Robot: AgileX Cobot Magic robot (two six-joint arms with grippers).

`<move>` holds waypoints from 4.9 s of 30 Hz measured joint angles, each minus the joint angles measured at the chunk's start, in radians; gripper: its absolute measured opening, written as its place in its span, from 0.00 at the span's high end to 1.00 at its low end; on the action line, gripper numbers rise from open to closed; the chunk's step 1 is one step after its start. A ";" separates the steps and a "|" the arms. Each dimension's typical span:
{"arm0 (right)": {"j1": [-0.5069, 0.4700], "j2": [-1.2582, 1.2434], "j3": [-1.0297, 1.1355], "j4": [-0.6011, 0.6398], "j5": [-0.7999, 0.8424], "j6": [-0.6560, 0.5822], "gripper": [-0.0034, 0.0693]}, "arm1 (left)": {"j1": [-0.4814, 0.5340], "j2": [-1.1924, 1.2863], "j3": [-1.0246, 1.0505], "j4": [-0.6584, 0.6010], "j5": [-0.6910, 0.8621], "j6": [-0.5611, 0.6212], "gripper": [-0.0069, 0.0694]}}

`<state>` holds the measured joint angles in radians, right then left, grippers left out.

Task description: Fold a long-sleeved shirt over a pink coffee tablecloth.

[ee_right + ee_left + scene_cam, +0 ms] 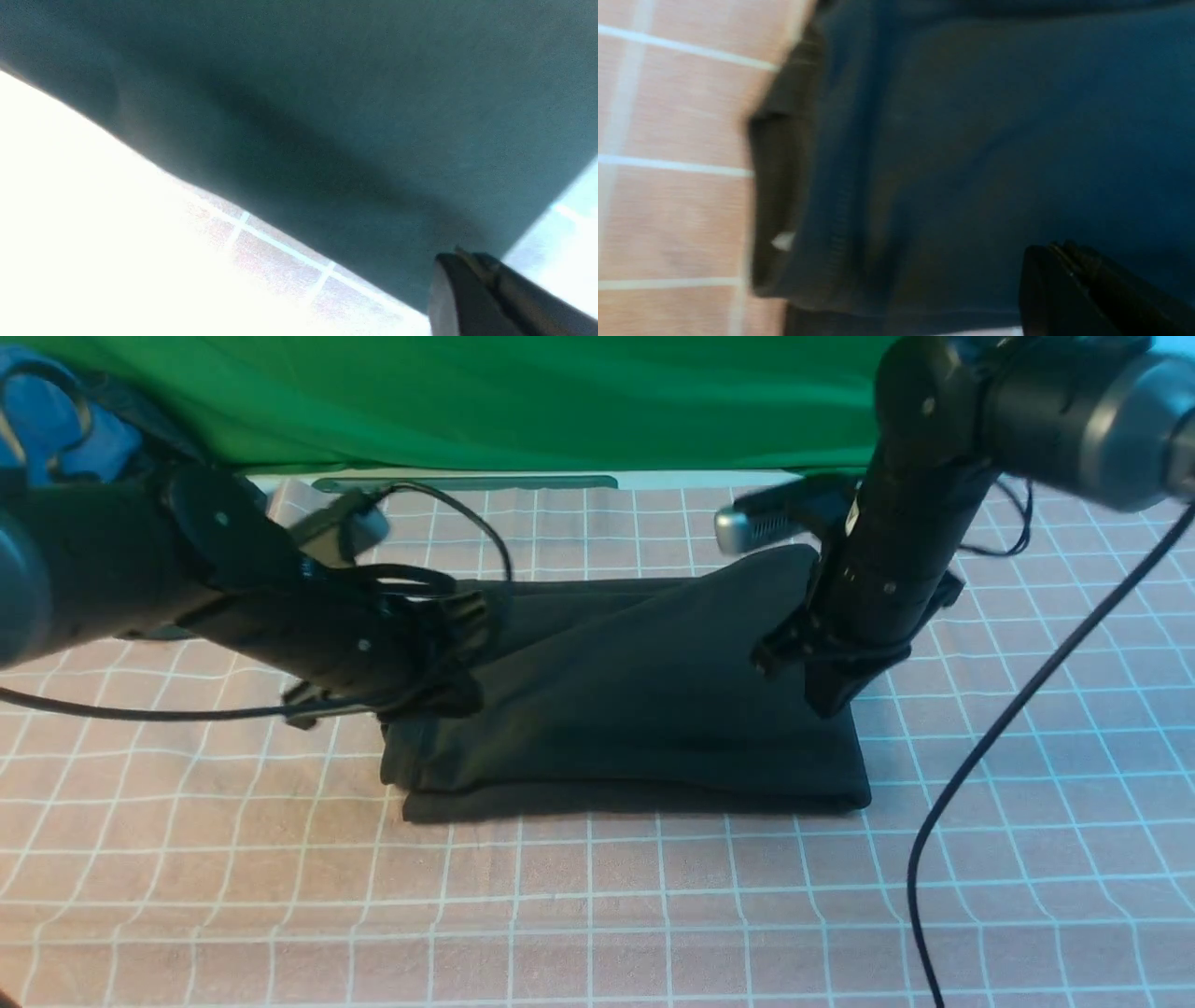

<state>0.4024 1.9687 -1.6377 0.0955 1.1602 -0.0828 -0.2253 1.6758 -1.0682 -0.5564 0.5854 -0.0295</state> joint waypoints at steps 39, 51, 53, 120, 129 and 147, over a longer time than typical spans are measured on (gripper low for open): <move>-0.005 -1.774 1.135 -0.110 -1.160 0.035 0.90 | 0.037 -1.457 0.574 0.179 -0.053 -0.121 0.89; -0.005 -1.794 1.145 -0.111 -1.188 0.038 0.85 | 0.037 -1.459 0.597 0.213 -0.126 -0.122 0.89; -0.005 -1.794 1.145 -0.112 -1.188 0.038 0.83 | 0.037 -1.459 0.597 0.238 -0.126 -0.122 0.89; -0.005 -1.794 1.145 -0.114 -1.188 0.050 0.69 | 0.264 -1.677 1.074 0.556 -0.348 -0.061 0.89; -0.005 -1.794 1.145 -0.114 -1.212 0.004 0.68 | 0.264 -1.677 1.074 0.556 -0.348 -0.061 0.89; -0.297 -1.828 1.437 -0.114 -1.034 -0.071 0.65 | 0.264 -1.677 1.074 0.556 -0.349 -0.061 0.89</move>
<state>0.1053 0.1406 -0.2011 -0.0187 0.1263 -0.1533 0.0383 -0.0015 0.0060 0.0000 0.2360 -0.0908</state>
